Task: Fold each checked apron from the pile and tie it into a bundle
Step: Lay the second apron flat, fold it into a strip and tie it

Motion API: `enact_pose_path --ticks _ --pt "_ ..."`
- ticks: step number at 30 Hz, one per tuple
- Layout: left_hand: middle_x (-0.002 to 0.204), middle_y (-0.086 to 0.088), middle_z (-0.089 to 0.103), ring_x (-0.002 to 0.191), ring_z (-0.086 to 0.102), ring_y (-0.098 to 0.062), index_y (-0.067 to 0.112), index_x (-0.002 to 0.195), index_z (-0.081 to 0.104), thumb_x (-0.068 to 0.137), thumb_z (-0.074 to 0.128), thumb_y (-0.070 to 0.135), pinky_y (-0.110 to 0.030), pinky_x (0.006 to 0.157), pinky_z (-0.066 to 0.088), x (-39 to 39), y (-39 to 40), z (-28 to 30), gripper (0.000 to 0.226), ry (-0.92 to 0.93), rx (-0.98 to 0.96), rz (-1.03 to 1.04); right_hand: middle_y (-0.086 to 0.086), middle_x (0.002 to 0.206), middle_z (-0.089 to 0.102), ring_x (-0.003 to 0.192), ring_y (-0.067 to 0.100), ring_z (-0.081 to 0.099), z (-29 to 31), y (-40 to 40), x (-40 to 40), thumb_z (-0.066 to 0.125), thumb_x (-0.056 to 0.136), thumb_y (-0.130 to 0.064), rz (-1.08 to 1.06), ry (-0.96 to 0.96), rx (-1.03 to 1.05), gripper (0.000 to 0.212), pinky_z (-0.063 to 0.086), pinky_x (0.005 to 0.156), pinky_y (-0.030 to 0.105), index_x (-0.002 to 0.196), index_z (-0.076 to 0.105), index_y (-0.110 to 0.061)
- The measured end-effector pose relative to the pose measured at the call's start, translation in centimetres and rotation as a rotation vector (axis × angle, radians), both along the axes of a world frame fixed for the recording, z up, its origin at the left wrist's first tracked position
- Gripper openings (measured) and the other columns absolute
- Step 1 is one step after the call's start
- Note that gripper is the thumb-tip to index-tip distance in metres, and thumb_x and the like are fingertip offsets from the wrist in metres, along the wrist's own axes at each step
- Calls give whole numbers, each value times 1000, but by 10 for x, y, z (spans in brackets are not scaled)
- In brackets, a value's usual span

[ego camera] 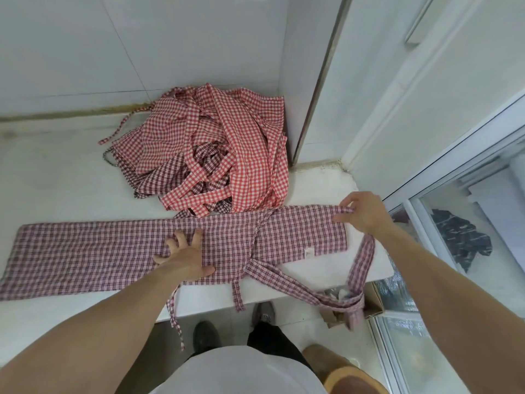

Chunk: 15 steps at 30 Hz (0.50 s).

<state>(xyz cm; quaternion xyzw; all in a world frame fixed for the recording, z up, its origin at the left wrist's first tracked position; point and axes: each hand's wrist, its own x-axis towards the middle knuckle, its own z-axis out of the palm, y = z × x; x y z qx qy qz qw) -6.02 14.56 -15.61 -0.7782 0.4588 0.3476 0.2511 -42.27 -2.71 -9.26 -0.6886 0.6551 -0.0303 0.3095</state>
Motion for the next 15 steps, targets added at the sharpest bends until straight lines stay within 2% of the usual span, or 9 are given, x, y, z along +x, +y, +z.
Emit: enact_pose_path --ticks 2,6,8,12,14,15 --pt "160 -18 -25 148 -12 -45 30 151 -27 88 60 61 -73 113 15 -1 0 1 112 1 -7 14 3 83 65 81 22 61 -1 -9 -3 89 72 -29 7 89 -84 26 48 73 31 80 67 -19" --pt "161 -17 -24 149 -12 -44 31 152 -26 88 61 59 -73 112 15 -1 1 3 112 10 -21 32 1 77 69 72 20 63 6 -26 -26 80 76 -17 110 334 -15 15 46 66 27 78 66 -22" --pt "161 -16 -23 149 -11 -44 31 153 -24 88 62 59 -73 112 16 -1 1 3 111 4 -30 40 0 79 69 76 23 65 10 -36 -40 76 75 -9 176 455 12 22 52 70 31 72 64 -28" --pt "161 -16 -22 149 -11 -44 31 153 -23 88 63 58 -73 112 17 -1 -1 3 111 -5 -25 43 7 85 69 78 27 60 19 -45 -63 68 75 3 41 487 -41 30 52 74 32 71 65 -26" --pt "161 -16 -22 149 -10 -44 31 153 -23 88 63 58 -73 111 18 -1 -2 2 112 -5 -27 46 10 88 69 89 31 64 25 -44 -74 75 78 -4 -93 434 -54 22 52 79 35 75 68 -24" --pt "161 -16 -22 149 -10 -44 31 153 -23 87 63 58 -73 111 18 -2 -2 2 112 -9 -29 50 11 93 71 95 32 65 26 -42 -80 77 79 -8 -149 393 -72 13 52 83 38 83 73 -19"
